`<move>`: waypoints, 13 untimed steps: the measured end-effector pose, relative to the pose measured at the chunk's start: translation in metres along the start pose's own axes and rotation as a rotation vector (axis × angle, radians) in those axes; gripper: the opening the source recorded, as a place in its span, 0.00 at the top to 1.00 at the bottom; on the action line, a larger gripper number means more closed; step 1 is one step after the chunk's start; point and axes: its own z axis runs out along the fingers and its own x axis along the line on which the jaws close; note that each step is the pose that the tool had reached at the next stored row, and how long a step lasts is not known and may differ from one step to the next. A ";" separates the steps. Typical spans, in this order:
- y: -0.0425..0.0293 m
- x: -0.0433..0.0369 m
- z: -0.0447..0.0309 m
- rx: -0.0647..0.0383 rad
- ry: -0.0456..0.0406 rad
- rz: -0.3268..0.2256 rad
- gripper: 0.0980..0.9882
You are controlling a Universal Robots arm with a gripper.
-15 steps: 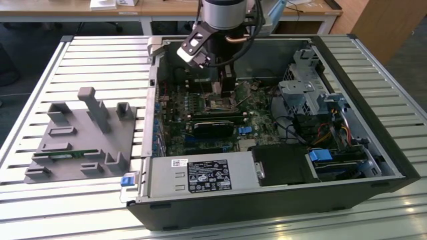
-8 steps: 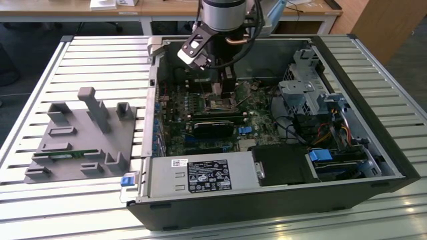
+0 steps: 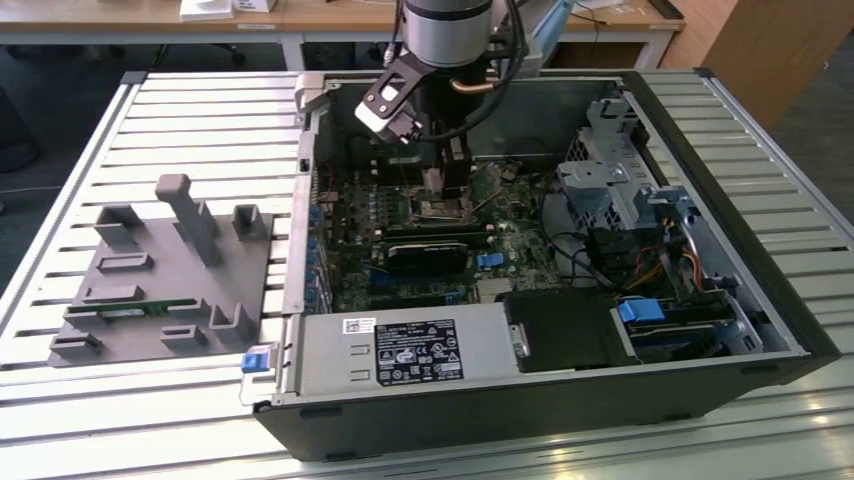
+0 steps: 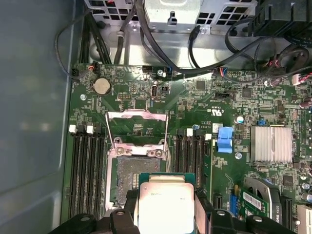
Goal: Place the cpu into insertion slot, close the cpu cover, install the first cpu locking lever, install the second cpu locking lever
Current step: 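Place the cpu into insertion slot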
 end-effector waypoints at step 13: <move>-0.0004 0.0000 0.0045 0.000 -0.0025 0.000 0.50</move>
